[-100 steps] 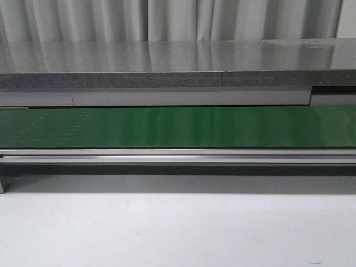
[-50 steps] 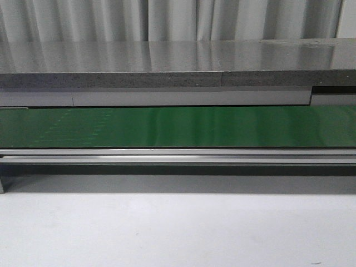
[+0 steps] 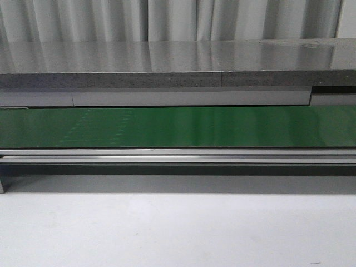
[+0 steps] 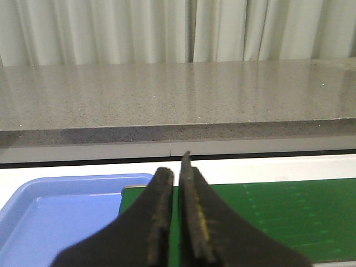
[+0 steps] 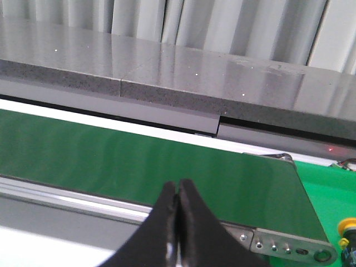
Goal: Move button from left to right
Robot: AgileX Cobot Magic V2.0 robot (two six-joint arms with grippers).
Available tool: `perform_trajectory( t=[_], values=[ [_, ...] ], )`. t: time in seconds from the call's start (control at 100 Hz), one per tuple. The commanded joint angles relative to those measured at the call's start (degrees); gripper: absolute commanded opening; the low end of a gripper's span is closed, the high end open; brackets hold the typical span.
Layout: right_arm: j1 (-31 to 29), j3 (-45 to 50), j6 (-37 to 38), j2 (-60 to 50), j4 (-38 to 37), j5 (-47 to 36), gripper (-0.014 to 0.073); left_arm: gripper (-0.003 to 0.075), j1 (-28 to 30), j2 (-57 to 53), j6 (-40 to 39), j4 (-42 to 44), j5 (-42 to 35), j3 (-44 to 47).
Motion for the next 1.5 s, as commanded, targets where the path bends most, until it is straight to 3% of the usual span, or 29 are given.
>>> perform_trajectory(
  t=[0.0, 1.35, 1.49],
  values=[
    [-0.1, 0.2, 0.1, -1.0, -0.7, -6.0, -0.0068, 0.0005, -0.5, 0.3, -0.1, -0.5, -4.8, -1.6],
    [-0.1, 0.2, 0.1, -1.0, -0.7, -6.0, -0.0068, 0.0005, -0.5, 0.3, -0.1, -0.5, -4.8, -1.6],
    [-0.1, 0.2, 0.1, -1.0, -0.7, -6.0, -0.0068, 0.0005, -0.5, -0.2, -0.8, 3.3, -8.6, -1.6]
  ],
)
